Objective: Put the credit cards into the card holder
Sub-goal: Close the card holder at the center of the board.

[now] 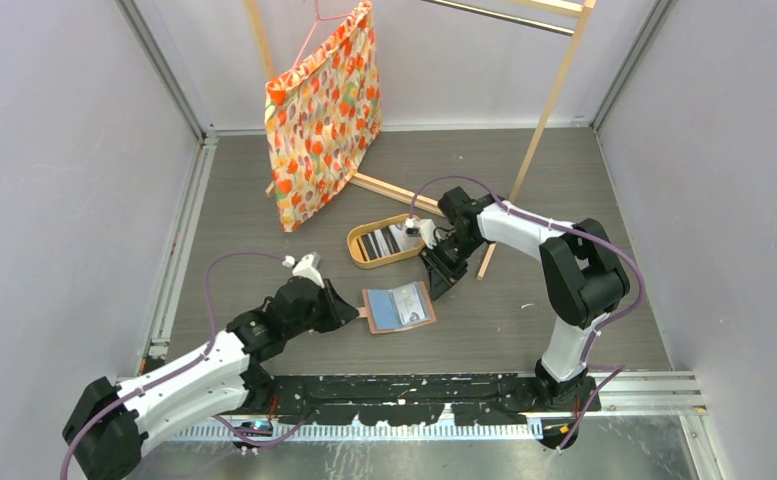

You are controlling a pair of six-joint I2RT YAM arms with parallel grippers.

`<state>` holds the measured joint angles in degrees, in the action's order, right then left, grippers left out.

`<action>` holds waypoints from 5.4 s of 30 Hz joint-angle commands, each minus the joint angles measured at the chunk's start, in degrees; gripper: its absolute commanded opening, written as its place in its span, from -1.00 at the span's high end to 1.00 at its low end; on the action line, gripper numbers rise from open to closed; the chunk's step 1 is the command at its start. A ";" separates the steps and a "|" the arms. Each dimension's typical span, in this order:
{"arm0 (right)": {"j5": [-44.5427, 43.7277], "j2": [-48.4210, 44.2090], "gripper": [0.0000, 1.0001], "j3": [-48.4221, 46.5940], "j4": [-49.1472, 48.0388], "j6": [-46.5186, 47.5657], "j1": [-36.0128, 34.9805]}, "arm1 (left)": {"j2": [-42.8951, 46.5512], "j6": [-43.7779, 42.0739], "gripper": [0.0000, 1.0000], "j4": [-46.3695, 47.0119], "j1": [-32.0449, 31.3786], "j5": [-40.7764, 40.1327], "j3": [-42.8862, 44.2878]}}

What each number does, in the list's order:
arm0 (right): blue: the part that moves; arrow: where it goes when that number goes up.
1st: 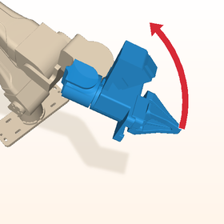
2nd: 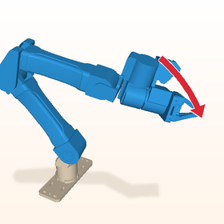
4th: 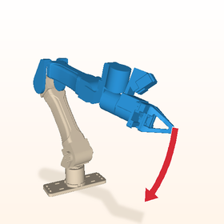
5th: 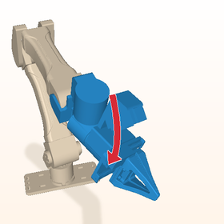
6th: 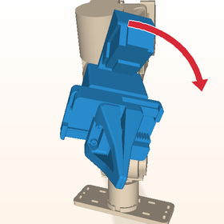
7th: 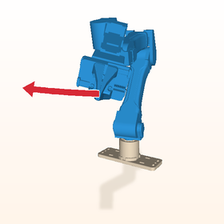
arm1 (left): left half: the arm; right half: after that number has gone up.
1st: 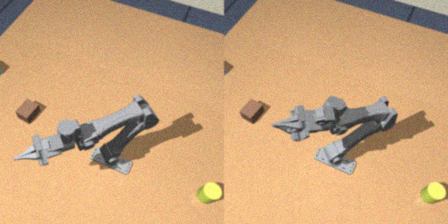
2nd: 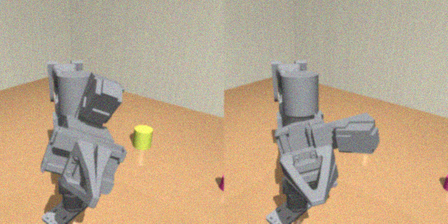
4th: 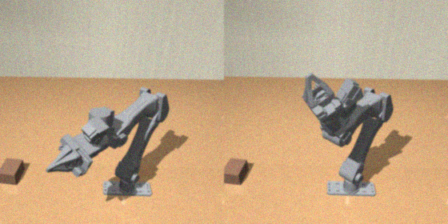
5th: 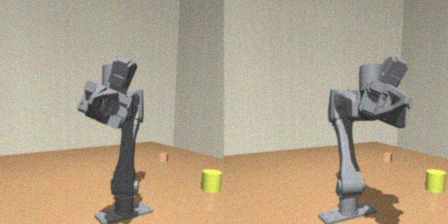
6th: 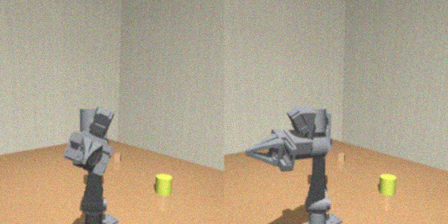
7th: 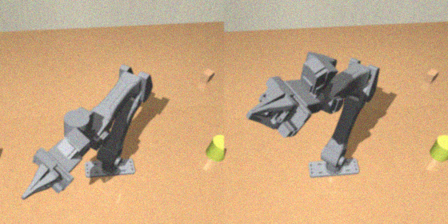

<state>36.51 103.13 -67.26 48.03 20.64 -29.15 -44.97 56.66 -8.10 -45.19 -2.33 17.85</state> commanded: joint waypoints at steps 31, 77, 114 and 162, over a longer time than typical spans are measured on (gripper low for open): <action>-0.79 -7.52 0.74 -0.98 -3.46 -6.84 7.25 | -38.25 4.80 0.97 24.51 0.69 22.81 24.62; 6.46 -10.66 0.73 0.30 -3.38 -4.58 9.82 | -34.22 -2.37 0.04 24.08 -11.68 20.94 22.60; 5.80 -7.67 0.73 -0.21 -2.14 -3.52 7.70 | -30.27 -20.79 -0.24 27.94 -7.63 -3.64 13.05; -12.82 1.61 0.82 -2.11 4.17 3.82 -2.86 | -38.89 -23.11 -0.20 34.31 -10.53 19.19 16.94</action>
<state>29.36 104.62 -69.56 52.66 23.33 -31.70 -90.59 34.72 25.17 -55.46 19.09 36.25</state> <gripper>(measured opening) 0.093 0.601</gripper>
